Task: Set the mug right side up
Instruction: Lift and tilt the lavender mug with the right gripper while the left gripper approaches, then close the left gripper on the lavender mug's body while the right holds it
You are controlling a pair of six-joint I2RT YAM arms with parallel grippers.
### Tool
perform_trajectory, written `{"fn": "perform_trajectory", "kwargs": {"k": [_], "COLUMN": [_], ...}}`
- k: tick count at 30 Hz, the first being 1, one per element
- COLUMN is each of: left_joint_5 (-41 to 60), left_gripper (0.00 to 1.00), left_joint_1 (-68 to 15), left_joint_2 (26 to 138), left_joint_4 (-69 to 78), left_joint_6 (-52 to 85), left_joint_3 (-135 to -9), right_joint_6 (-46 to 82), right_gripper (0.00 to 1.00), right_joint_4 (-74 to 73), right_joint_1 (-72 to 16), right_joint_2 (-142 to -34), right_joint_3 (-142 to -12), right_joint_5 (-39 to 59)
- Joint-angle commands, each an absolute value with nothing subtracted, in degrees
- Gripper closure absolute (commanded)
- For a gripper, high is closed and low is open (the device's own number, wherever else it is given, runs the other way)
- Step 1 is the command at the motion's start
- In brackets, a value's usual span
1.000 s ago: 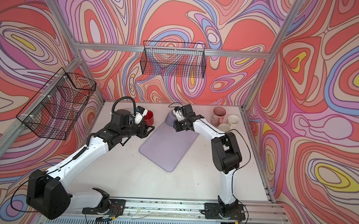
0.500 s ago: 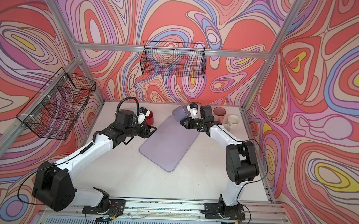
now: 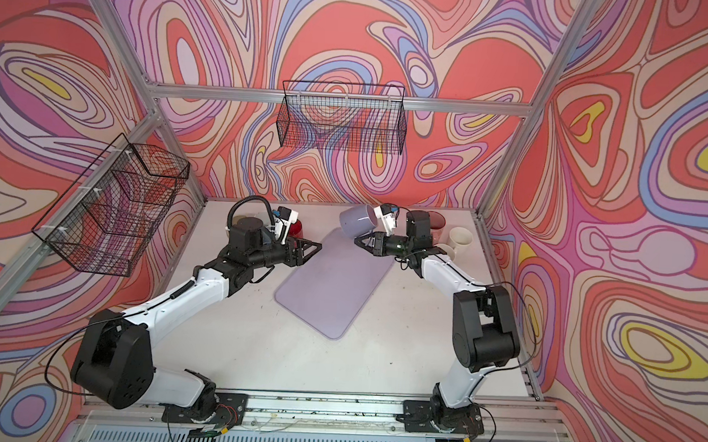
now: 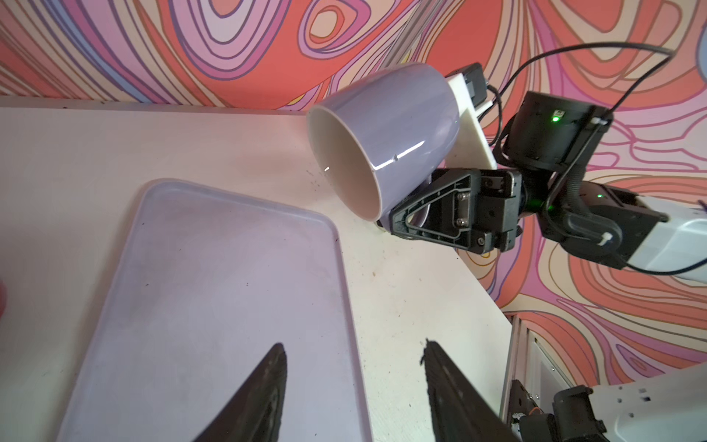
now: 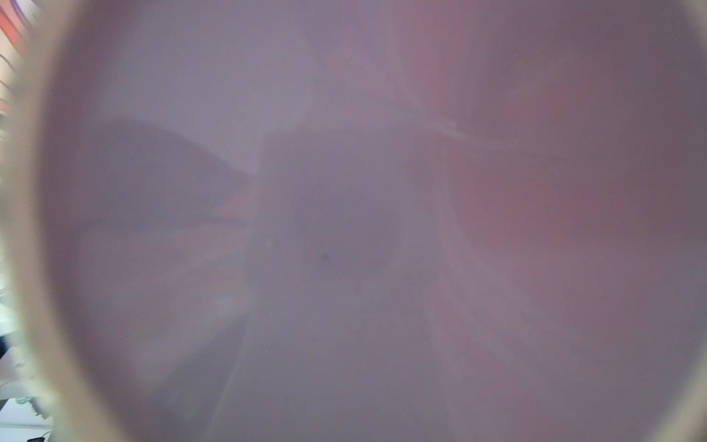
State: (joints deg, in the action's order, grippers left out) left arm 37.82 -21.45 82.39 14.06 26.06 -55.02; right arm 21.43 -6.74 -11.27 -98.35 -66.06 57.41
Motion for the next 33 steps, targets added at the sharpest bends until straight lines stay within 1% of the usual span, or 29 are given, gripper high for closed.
{"fn": "perform_trajectory", "kwargs": {"k": [1,6,12,21,33], "left_joint_5": [42.26,45.14,45.11,46.4,47.24], "left_gripper": [0.4,0.39,0.38,0.38,0.38], "left_joint_1": [-21.68,-21.84,-22.97,-23.82,-24.56], "left_joint_2": [83.32,84.97,88.0,90.34,92.28], "left_joint_4": [23.11,30.0,33.56,38.22,45.93], "left_joint_6": [31.49,35.89,37.62,40.49,44.64], "left_joint_3": [-56.07,-56.9,-57.87,-59.05,-59.06], "right_joint_6": [23.65,23.76,24.31,22.21,26.97], "right_gripper": [1.0,1.0,1.0,1.0,1.0], "right_joint_4": [-16.54,-16.61,-17.31,-14.41,-21.11], "right_joint_1": [-10.99,-11.08,-12.38,-16.45,-18.29], "right_joint_2": [-95.06,-94.76,-94.13,-96.37,-97.65], "right_joint_3": [-65.65,-65.13,-65.34,-67.93,-68.03], "right_joint_5": [63.8,64.93,66.25,66.88,67.63]}}
